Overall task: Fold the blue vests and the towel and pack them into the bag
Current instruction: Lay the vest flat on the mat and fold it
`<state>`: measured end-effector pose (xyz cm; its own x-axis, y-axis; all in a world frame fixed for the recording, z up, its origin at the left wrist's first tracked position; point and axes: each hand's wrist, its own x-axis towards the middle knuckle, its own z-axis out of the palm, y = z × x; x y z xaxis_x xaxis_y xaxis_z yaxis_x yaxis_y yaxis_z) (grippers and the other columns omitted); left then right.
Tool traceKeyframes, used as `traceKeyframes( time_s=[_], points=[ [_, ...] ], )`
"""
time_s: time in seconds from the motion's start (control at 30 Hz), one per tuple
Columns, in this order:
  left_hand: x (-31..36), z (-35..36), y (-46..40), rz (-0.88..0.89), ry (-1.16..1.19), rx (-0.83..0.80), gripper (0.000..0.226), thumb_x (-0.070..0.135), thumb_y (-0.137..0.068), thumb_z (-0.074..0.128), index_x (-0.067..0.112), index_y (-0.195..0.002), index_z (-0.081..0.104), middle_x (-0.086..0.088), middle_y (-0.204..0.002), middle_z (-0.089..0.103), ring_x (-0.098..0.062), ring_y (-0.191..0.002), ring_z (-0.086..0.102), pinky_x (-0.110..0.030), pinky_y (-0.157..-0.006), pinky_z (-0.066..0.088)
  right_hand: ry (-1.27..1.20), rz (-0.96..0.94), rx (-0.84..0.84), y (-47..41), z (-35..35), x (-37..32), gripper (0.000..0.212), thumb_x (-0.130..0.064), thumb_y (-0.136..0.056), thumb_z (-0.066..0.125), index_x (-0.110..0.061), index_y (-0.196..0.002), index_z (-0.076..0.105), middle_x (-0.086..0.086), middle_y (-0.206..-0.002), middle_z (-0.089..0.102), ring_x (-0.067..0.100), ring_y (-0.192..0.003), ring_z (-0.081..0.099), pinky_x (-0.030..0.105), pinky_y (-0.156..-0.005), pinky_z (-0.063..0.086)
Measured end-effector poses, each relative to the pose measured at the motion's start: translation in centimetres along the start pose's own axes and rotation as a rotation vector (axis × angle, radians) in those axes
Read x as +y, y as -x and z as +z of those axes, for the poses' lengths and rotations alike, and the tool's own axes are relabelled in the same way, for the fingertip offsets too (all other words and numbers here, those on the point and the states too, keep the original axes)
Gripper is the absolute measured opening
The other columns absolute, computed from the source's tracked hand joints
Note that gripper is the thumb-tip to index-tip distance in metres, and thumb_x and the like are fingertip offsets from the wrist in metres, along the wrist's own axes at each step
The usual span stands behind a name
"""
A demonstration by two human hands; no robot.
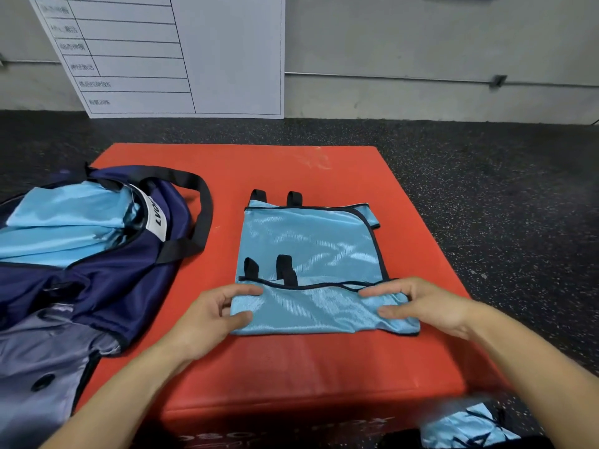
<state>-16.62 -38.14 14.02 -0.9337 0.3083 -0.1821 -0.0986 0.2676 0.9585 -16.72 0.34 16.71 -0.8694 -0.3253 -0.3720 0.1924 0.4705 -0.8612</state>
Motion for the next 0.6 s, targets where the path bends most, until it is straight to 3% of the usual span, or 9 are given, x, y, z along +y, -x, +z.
traceKeyframes(
  time_s=[0.1,0.27,0.37,0.43,0.6],
  points=[
    [-0.2,-0.2,0.2,-0.054,0.059,-0.006,0.051,-0.016,-0.09,0.063,0.017,-0.128,0.063,0.0,-0.106,0.078,-0.009,-0.089,0.07,-0.015,-0.078,0.053,0.0,-0.008,0.044,0.4,0.3,0.3,0.052,-0.004,-0.083,0.081,-0.029,-0.127,0.072,-0.017,-0.133,0.066,0.001,-0.13,0.056,0.021,-0.115,0.035],
    [0.2,-0.4,2.0,-0.037,0.024,-0.018,0.053,-0.014,-0.089,0.065,0.024,-0.125,0.065,0.012,-0.072,0.068,-0.005,-0.066,0.053,-0.01,-0.062,0.041,0.027,-0.052,0.059,2.1,1.1,0.7,0.054,-0.003,-0.081,0.082,-0.034,-0.124,0.073,-0.021,-0.133,0.065,-0.004,-0.13,0.054,0.015,-0.113,0.036],
    [-0.6,-0.4,3.6,-0.014,0.008,0.042,0.053,-0.013,-0.091,0.063,0.025,-0.128,0.063,0.014,-0.048,0.042,-0.001,-0.046,0.031,-0.014,-0.049,0.027,0.032,-0.053,0.061,3.4,1.7,0.6,0.053,-0.006,-0.082,0.083,-0.042,-0.121,0.073,-0.024,-0.135,0.063,-0.007,-0.13,0.051,0.014,-0.11,0.036],
    [-1.6,-0.5,4.7,-0.006,-0.009,0.067,0.056,-0.004,-0.09,0.069,0.031,-0.133,0.063,0.005,-0.053,0.026,-0.01,-0.051,0.021,-0.023,-0.05,0.019,0.036,-0.059,0.058,4.1,2.4,0.7,0.053,-0.005,-0.082,0.083,-0.039,-0.122,0.074,-0.024,-0.135,0.064,-0.007,-0.131,0.051,0.016,-0.112,0.036],
    [-2.1,-0.1,8.2,0.03,-0.078,0.023,0.058,0.006,-0.091,0.073,0.046,-0.132,0.063,-0.007,-0.062,0.023,-0.023,-0.058,0.02,-0.025,-0.052,0.02,0.096,-0.063,0.031,6.2,3.9,1.6,0.052,-0.006,-0.083,0.082,-0.034,-0.125,0.071,-0.027,-0.132,0.063,-0.011,-0.13,0.05,0.003,-0.102,0.035]
  ],
)
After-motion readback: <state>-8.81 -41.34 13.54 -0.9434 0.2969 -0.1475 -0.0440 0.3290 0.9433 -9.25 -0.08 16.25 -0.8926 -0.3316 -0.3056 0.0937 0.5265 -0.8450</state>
